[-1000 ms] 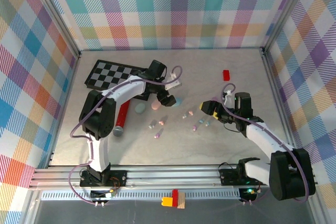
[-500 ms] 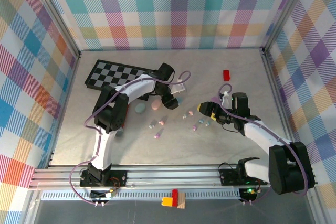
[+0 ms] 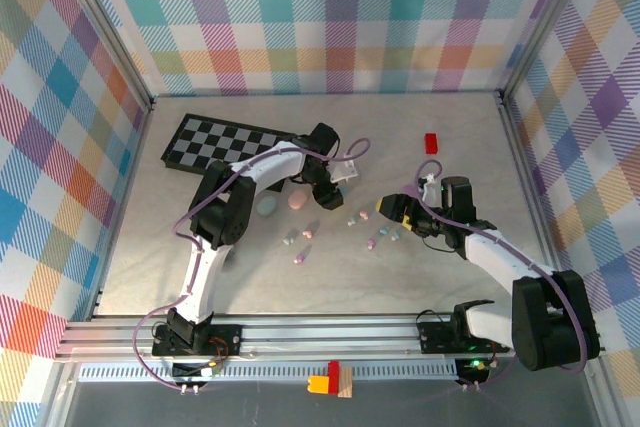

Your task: Insert wireless bluetooth earbuds into charging case

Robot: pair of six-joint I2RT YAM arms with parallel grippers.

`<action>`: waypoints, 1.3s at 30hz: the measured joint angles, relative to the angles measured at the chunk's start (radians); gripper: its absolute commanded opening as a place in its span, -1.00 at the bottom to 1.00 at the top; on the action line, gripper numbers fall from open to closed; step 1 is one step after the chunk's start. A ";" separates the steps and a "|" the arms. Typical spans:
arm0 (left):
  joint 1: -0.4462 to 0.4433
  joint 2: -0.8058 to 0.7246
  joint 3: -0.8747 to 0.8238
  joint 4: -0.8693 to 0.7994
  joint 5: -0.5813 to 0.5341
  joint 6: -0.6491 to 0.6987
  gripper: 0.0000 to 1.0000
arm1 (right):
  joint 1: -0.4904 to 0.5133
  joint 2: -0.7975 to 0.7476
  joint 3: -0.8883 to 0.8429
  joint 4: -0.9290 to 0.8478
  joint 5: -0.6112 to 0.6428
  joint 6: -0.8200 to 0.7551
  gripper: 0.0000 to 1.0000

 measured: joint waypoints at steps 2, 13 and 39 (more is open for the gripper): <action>0.000 0.002 0.000 -0.003 -0.001 0.001 -0.01 | 0.000 0.000 0.002 -0.011 0.012 0.002 0.97; 0.000 0.001 -0.001 -0.011 0.000 0.014 -0.31 | 0.000 0.012 0.091 -0.114 0.071 0.016 0.97; -0.002 -0.061 -0.113 0.085 -0.011 0.010 -0.33 | 0.000 0.001 0.131 -0.155 0.060 0.079 0.98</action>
